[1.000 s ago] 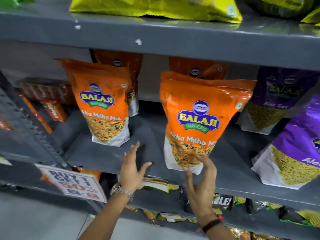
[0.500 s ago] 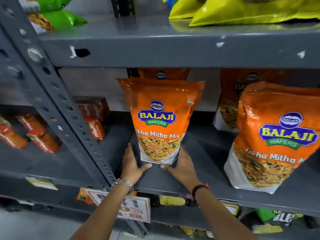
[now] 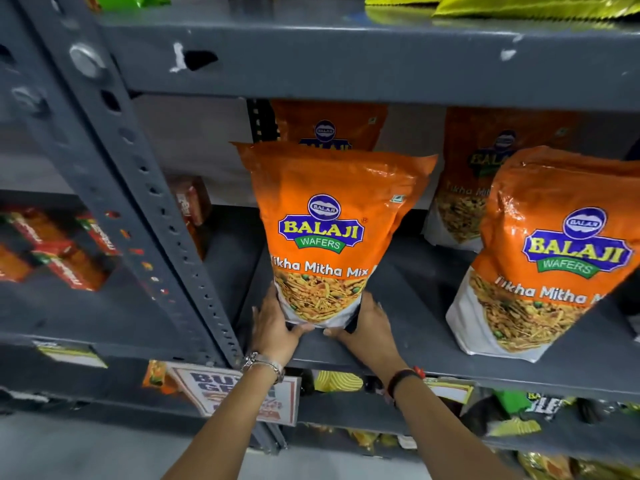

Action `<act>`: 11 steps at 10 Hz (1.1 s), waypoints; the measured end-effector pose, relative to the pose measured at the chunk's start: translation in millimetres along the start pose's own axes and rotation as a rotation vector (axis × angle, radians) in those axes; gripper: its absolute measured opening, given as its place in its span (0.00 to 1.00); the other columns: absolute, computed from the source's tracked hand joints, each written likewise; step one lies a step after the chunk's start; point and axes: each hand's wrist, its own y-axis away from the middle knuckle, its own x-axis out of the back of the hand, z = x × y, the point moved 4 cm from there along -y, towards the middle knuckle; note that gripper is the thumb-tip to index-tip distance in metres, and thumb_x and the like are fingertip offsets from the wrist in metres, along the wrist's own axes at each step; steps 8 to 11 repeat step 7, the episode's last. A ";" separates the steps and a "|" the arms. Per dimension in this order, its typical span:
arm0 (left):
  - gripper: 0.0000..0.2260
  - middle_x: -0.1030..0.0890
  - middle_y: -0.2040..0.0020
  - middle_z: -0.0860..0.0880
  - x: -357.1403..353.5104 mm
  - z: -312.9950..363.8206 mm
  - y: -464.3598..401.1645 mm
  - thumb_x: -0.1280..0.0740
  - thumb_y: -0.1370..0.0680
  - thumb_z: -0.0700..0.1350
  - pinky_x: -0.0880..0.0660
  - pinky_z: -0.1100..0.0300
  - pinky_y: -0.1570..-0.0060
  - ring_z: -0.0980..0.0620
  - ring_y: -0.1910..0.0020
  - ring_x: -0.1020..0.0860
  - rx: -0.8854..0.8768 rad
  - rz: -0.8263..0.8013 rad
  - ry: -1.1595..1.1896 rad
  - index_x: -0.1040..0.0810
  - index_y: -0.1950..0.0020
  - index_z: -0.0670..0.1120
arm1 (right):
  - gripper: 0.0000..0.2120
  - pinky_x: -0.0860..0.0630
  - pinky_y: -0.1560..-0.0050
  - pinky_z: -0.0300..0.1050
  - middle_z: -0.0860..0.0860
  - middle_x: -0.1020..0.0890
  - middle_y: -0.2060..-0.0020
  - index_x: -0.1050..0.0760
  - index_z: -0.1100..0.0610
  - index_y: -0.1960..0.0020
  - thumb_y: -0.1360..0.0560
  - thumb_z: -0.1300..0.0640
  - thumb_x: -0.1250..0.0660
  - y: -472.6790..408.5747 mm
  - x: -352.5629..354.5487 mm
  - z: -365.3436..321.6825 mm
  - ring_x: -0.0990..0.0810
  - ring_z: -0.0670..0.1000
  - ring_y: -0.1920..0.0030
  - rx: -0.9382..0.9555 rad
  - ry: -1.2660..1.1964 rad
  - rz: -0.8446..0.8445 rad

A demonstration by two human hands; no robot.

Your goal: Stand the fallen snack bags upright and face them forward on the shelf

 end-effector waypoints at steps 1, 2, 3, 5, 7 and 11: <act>0.40 0.32 0.32 0.41 3.7 0.7 9.9 0.24 0.37 0.44 0.41 0.36 0.33 0.42 0.32 0.35 0.005 -0.016 0.012 0.43 0.31 0.42 | 0.34 0.35 0.33 0.59 0.56 0.25 0.40 0.37 0.57 0.39 0.39 0.50 0.24 8.4 -0.6 -2.3 0.30 0.58 0.38 0.006 0.017 -0.014; 0.41 0.34 0.30 0.40 5.9 3.2 14.3 0.24 0.37 0.44 0.38 0.37 0.34 0.41 0.31 0.36 0.019 -0.039 0.005 0.44 0.31 0.42 | 0.35 0.36 0.33 0.59 0.56 0.25 0.40 0.37 0.57 0.39 0.39 0.50 0.24 13.1 1.1 -4.6 0.31 0.58 0.38 0.005 0.028 -0.026; 0.42 0.35 0.30 0.40 7.0 3.5 15.0 0.24 0.37 0.43 0.39 0.37 0.34 0.42 0.31 0.37 0.034 -0.041 0.006 0.45 0.30 0.42 | 0.34 0.36 0.33 0.58 0.56 0.25 0.40 0.36 0.57 0.40 0.39 0.50 0.24 15.1 1.0 -4.6 0.30 0.57 0.38 0.005 0.011 -0.034; 0.42 0.37 0.29 0.41 6.1 2.0 14.6 0.25 0.35 0.44 0.40 0.39 0.32 0.42 0.30 0.38 0.048 -0.055 -0.020 0.47 0.30 0.42 | 0.34 0.37 0.31 0.57 0.55 0.25 0.40 0.36 0.57 0.40 0.40 0.48 0.24 14.2 0.8 -3.8 0.30 0.56 0.37 -0.020 -0.015 -0.040; 0.38 0.47 0.26 0.40 7.6 10.9 39.3 0.36 0.29 0.54 0.45 0.47 0.29 0.45 0.27 0.49 -0.008 0.103 -0.065 0.54 0.29 0.42 | 0.45 0.36 0.30 0.53 0.51 0.33 0.31 0.44 0.51 0.30 0.40 0.53 0.22 24.3 13.5 -2.1 0.37 0.51 0.30 -0.021 -0.228 0.000; 0.38 0.47 0.26 0.40 7.6 10.9 39.3 0.36 0.29 0.54 0.45 0.47 0.29 0.45 0.27 0.49 -0.008 0.103 -0.065 0.54 0.29 0.42 | 0.45 0.36 0.30 0.53 0.51 0.33 0.31 0.44 0.51 0.30 0.40 0.53 0.22 24.3 13.5 -2.1 0.37 0.51 0.30 -0.021 -0.228 0.000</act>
